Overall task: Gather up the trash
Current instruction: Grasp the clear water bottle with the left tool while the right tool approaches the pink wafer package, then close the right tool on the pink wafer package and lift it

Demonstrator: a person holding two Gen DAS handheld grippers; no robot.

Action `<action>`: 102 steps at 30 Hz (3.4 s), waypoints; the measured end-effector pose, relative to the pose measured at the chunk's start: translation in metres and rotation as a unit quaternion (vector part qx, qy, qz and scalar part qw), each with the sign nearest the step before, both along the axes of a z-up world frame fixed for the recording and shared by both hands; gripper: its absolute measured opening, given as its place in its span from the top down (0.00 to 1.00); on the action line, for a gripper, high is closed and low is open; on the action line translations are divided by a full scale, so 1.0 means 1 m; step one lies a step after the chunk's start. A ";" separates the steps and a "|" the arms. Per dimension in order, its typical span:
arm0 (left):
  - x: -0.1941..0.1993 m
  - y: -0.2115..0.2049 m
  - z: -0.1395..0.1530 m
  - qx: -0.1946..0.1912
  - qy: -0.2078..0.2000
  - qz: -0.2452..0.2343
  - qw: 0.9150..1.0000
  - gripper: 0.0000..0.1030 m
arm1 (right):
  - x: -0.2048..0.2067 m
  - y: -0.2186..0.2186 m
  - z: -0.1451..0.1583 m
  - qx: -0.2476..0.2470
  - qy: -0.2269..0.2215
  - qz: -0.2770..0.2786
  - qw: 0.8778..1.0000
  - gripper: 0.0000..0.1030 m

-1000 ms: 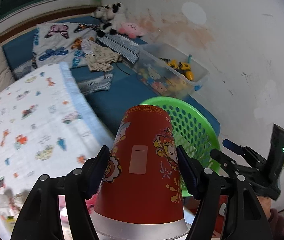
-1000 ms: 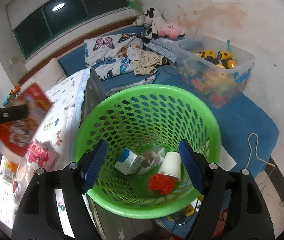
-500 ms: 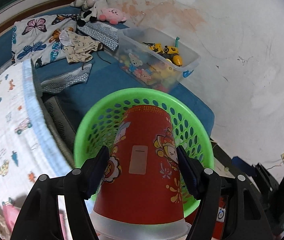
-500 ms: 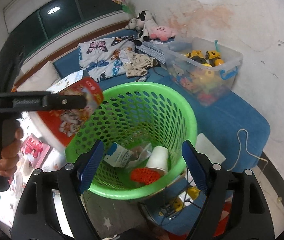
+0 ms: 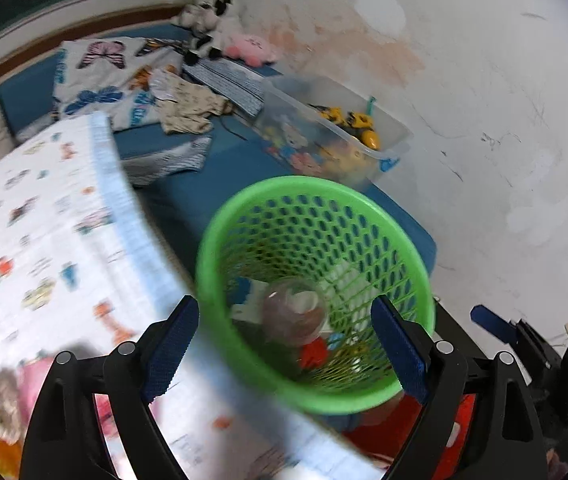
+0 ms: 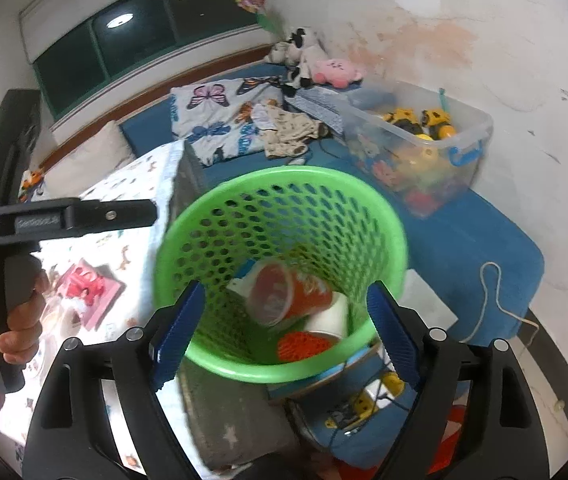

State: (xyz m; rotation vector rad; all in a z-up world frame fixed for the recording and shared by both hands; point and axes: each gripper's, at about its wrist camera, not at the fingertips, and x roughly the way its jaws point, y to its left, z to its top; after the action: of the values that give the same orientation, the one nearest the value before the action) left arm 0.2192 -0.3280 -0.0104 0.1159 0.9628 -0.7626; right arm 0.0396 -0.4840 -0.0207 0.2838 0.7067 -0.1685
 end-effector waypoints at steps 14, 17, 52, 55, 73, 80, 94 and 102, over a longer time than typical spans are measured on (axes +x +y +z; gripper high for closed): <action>-0.013 0.155 0.004 0.009 -0.025 0.126 0.992 0.18 | 0.026 0.065 0.005 0.002 -0.003 0.073 0.997 0.19; -0.012 0.188 0.004 0.014 -0.030 0.156 0.987 0.18 | 0.030 0.077 0.008 0.000 -0.006 0.084 0.996 0.18; 0.035 0.319 -0.061 0.040 0.056 0.266 0.962 0.29 | 0.086 0.164 -0.003 -0.016 0.018 0.188 0.982 0.18; 0.037 0.317 -0.064 0.038 0.059 0.262 0.962 0.31 | 0.092 0.170 -0.005 -0.018 0.021 0.204 0.979 0.18; 0.034 0.317 -0.057 0.019 0.065 0.238 0.969 0.45 | 0.127 0.203 -0.031 -0.066 0.057 0.321 0.943 0.18; 0.031 0.319 -0.050 0.011 0.066 0.233 0.970 0.45 | 0.138 0.209 -0.043 -0.089 0.064 0.349 0.931 0.18; 0.027 0.324 -0.040 0.009 0.060 0.226 0.972 0.45 | 0.162 0.216 -0.059 -0.089 0.073 0.385 0.916 0.18; 0.026 0.323 -0.036 0.009 0.054 0.222 0.973 0.45 | 0.168 0.213 -0.066 -0.064 0.075 0.391 0.915 0.26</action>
State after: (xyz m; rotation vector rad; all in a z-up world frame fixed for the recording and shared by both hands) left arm 0.2449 -0.0045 -0.0460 -0.1252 1.0517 -0.3497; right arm 0.2075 -0.2710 -0.0871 -0.1528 0.9094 0.5323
